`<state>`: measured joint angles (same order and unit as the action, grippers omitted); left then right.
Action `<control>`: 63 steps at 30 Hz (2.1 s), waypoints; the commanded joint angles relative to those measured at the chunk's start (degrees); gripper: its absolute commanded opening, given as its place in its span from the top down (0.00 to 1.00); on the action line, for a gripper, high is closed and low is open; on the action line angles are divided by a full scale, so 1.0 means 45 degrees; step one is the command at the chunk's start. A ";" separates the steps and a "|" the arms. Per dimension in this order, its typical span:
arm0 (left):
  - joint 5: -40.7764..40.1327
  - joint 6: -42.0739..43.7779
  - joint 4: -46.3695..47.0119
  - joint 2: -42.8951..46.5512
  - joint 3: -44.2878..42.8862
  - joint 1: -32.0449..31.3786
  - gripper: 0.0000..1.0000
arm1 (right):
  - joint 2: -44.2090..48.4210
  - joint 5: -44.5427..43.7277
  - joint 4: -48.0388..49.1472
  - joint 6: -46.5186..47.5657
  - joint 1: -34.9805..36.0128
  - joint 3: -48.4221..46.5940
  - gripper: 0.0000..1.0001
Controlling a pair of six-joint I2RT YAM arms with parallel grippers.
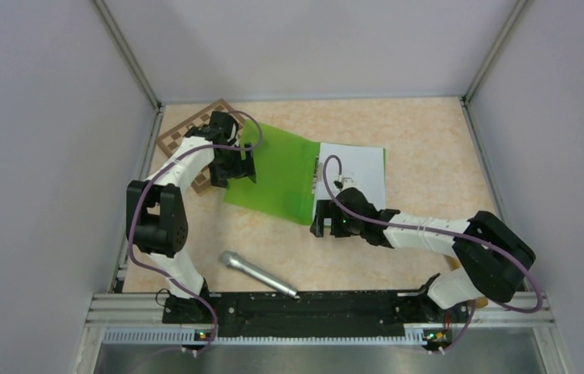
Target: Put the files into the folder
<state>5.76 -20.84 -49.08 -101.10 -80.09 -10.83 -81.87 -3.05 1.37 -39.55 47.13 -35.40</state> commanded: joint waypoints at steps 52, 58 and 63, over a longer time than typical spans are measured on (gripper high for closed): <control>0.0271 0.0061 0.0335 0.0067 -0.0151 -0.0035 0.11 | 0.2050 0.2488 -0.2328 0.2138 -0.6663 0.0344 0.01; 0.0314 0.0041 0.0348 -0.0014 -0.0218 -0.0035 0.11 | 0.2092 0.2174 -0.2769 0.2500 -0.6359 0.0394 0.01; 0.0346 0.0042 0.0322 -0.0042 -0.0259 -0.0035 0.11 | 0.2108 0.1616 -0.3066 0.2766 -0.6322 0.0232 0.01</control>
<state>6.61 -20.84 -48.88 -101.16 -80.09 -10.83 -74.08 6.76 -11.20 -29.08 18.17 -33.36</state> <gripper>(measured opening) 0.896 0.988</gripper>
